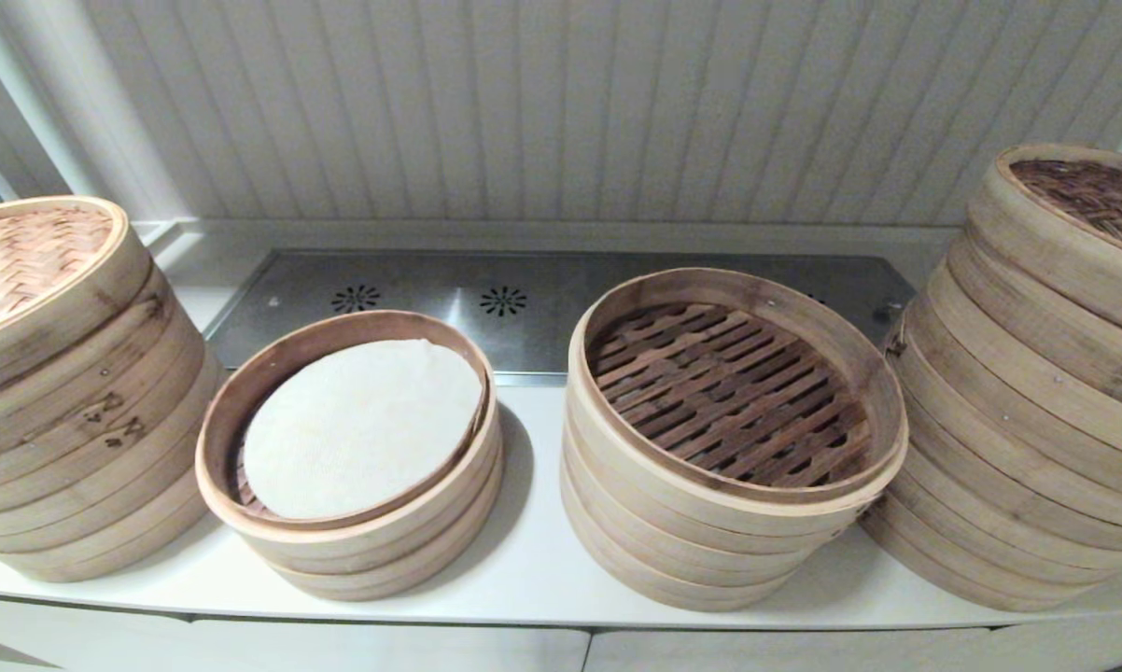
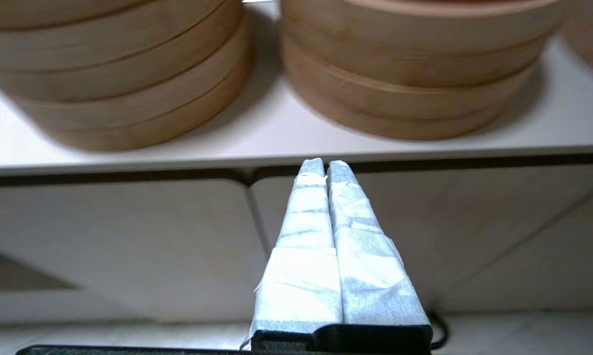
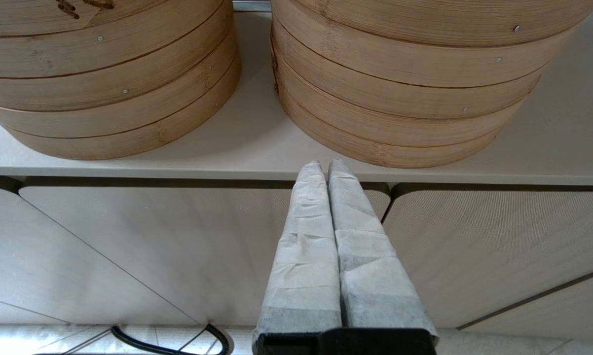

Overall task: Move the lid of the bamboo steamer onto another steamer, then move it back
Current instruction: Pick up the steamer

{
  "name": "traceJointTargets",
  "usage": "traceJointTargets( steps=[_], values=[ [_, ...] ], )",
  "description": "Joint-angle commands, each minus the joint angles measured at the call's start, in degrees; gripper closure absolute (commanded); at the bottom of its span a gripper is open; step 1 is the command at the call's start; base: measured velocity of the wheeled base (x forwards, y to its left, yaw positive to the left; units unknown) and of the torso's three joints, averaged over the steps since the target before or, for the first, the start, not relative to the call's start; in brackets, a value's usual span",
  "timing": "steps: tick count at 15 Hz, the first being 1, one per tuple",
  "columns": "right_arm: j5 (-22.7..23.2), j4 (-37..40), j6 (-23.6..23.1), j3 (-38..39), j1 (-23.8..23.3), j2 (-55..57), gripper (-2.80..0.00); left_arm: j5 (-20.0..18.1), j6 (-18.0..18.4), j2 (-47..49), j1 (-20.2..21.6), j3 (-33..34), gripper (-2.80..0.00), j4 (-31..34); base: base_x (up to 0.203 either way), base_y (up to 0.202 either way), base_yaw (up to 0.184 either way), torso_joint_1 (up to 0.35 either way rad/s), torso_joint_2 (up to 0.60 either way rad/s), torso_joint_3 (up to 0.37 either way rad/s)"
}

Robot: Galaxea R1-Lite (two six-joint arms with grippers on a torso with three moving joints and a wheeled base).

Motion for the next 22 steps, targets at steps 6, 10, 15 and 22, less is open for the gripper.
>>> traceJointTargets(
  steps=[6,10,15,22],
  values=[
    [0.0,0.0,0.0,0.0,0.1,0.0,0.0,3.3,-0.8,-1.5,0.0,2.7,0.0,-2.8,0.0,0.0,0.0,0.0,0.0,0.0],
    [0.0,0.0,0.0,0.0,0.1,-0.1,0.0,3.4,-1.9,-1.5,0.1,2.7,0.0,-2.9,0.0,0.0,0.0,0.0,0.0,0.0],
    [0.0,0.0,0.0,0.0,0.1,0.0,0.0,3.5,-2.2,-1.5,0.1,2.7,0.0,-2.9,0.0,0.0,0.0,0.0,0.0,0.0],
    [-0.7,3.3,-0.3,-13.4,0.0,2.4,0.0,3.2,-2.0,-1.5,0.1,2.6,0.0,-2.8,0.0,0.0,0.0,0.0,0.0,0.0]
  ],
)
